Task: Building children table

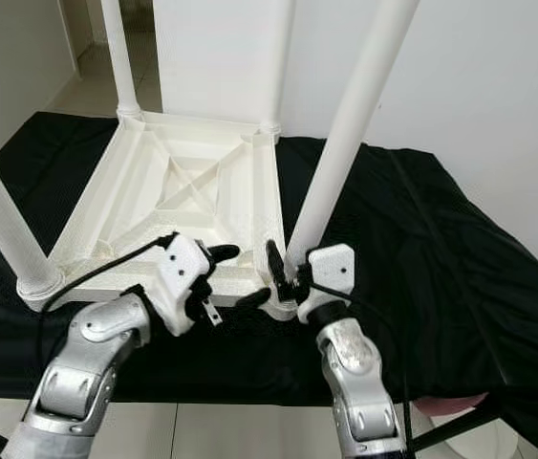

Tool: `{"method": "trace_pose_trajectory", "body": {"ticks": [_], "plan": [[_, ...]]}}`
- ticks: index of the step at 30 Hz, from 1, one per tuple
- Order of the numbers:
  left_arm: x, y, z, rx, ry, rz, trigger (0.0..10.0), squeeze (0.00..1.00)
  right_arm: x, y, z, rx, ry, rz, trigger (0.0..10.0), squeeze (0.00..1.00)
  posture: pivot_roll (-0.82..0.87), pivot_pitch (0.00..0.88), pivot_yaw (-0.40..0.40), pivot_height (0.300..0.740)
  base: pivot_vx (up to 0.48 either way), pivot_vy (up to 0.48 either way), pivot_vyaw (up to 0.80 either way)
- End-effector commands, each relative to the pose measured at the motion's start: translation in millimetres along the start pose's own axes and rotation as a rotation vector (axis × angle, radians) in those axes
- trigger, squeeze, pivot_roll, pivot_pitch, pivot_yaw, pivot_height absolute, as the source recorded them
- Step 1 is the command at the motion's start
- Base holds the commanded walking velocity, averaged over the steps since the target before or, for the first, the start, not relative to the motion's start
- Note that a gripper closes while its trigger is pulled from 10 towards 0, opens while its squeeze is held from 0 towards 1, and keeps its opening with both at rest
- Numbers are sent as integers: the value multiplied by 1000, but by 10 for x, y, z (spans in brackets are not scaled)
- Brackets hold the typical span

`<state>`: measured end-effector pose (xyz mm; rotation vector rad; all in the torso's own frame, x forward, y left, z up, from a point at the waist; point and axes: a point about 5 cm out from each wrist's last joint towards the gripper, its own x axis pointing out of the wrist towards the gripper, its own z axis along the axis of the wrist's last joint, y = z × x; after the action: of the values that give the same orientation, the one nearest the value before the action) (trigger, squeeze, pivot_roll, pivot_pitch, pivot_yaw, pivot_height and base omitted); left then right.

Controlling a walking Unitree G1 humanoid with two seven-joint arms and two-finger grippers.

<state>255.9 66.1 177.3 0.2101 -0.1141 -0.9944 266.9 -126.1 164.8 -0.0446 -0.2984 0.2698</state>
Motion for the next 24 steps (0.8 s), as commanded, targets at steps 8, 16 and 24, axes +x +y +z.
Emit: {"method": "trace_pose_trajectory", "body": {"ticks": [8, 16, 24], "plan": [[-128, 289, -109, -41, 62, 455, 10000, 1000, 137, -8, 110, -9, -38, -39, 10000, 0, 15, 0, -105, 740, 0, 0, 0], [-306, 206, -129, 5, 62, 383, 10000, 0, 192, 20, 180, 7, -64, -61, 10000, 0, 15, 0, -108, 740, 0, 0, 0], [-519, 77, -163, 24, 77, 248, 10000, 0, 216, 5, 210, 13, -69, -84, 10000, 0, 23, 0, -115, 740, 0, 0, 0]]}}
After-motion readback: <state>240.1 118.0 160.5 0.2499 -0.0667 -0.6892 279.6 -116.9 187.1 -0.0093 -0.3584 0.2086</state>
